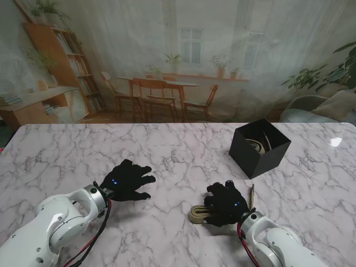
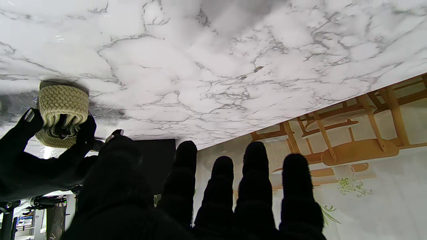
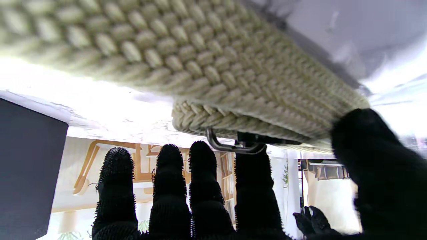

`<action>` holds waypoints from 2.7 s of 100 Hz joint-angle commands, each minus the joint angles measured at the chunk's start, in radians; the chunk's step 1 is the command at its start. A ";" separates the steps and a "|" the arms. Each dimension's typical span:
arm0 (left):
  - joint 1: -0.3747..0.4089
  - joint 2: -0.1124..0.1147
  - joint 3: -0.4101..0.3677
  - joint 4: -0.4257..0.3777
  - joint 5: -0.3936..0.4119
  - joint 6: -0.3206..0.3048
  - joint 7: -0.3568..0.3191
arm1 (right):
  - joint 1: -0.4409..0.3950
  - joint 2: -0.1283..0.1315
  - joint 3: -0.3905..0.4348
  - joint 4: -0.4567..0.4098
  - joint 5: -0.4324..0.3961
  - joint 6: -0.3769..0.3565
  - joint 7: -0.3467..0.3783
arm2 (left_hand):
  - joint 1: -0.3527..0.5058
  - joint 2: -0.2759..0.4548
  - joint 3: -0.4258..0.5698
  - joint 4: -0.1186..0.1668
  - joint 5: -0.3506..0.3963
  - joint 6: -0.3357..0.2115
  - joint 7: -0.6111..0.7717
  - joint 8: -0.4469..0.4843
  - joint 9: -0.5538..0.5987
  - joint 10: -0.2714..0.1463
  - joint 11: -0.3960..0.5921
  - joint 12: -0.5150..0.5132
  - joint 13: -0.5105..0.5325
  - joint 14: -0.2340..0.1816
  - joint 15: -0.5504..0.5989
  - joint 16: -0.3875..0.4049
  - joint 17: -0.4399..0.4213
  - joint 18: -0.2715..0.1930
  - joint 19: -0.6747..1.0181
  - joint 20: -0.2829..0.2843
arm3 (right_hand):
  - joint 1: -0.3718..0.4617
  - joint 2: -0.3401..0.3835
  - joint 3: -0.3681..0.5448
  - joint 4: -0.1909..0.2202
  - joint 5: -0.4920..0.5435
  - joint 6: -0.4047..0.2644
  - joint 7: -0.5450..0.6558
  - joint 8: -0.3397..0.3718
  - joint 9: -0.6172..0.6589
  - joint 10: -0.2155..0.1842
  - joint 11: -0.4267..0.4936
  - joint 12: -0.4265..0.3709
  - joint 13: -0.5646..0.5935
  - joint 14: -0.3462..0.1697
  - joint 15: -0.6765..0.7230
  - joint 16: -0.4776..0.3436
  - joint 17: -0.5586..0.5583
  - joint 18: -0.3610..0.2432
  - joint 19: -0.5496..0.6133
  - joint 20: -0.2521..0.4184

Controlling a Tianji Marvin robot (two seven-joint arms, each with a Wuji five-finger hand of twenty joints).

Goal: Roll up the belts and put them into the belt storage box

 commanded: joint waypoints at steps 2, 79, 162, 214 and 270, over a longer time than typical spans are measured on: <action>0.001 0.000 0.000 0.003 0.001 -0.002 -0.019 | -0.030 -0.002 0.022 -0.020 0.009 0.000 -0.007 | -0.017 0.040 -0.017 -0.016 0.011 0.004 0.001 -0.004 -0.022 0.020 -0.031 -0.013 -0.003 0.020 -0.029 -0.006 -0.015 0.038 -0.028 0.002 | -0.047 0.051 -0.028 0.038 -0.074 0.027 -0.051 -0.002 -0.045 0.021 -0.020 -0.008 -0.031 0.021 0.018 0.017 -0.025 0.009 -0.005 0.010; 0.012 0.000 -0.015 0.001 0.019 0.003 -0.006 | -0.200 -0.026 0.236 -0.156 -0.064 0.199 -0.091 | -0.011 0.046 -0.016 -0.015 0.013 0.002 0.004 -0.001 -0.023 0.019 -0.031 -0.013 -0.004 0.020 -0.029 -0.006 -0.017 0.037 -0.030 0.002 | -0.013 0.107 -0.107 0.058 0.045 0.076 0.011 0.050 0.032 0.019 0.012 0.000 0.028 0.020 0.071 0.042 0.027 -0.024 0.054 0.041; 0.034 -0.001 -0.048 -0.006 0.036 0.013 0.000 | -0.086 -0.039 0.115 0.024 -0.001 0.541 -0.025 | -0.009 0.048 -0.017 -0.015 0.026 -0.002 0.012 0.004 -0.021 0.019 -0.031 -0.013 -0.004 0.019 -0.029 -0.007 -0.019 0.038 -0.031 0.001 | 0.236 -0.049 0.088 -0.056 0.223 -0.033 0.296 -0.088 0.210 -0.013 0.002 0.005 0.138 0.013 0.118 0.082 0.055 -0.019 0.074 0.073; 0.039 -0.001 -0.055 -0.005 0.039 0.010 0.005 | -0.011 -0.046 0.064 0.060 0.041 0.493 -0.083 | -0.009 0.047 -0.017 -0.015 0.026 -0.001 0.012 0.005 -0.021 0.019 -0.031 -0.013 -0.003 0.019 -0.029 -0.007 -0.018 0.038 -0.032 0.001 | 0.284 0.008 0.041 -0.078 0.225 -0.169 0.353 -0.173 0.305 -0.037 0.009 0.006 0.207 -0.002 0.147 0.102 0.074 -0.031 0.079 0.075; 0.034 0.000 -0.050 0.000 0.035 0.002 0.004 | 0.114 -0.036 -0.035 0.096 0.054 0.437 0.003 | -0.008 0.048 -0.017 -0.015 0.026 -0.002 0.012 0.005 -0.021 0.020 -0.031 -0.013 -0.004 0.018 -0.030 -0.007 -0.018 0.038 -0.032 0.002 | 0.276 0.053 -0.034 -0.084 0.173 -0.296 0.330 -0.208 0.330 -0.048 -0.014 -0.004 0.230 -0.014 0.140 0.105 0.079 -0.026 0.076 0.074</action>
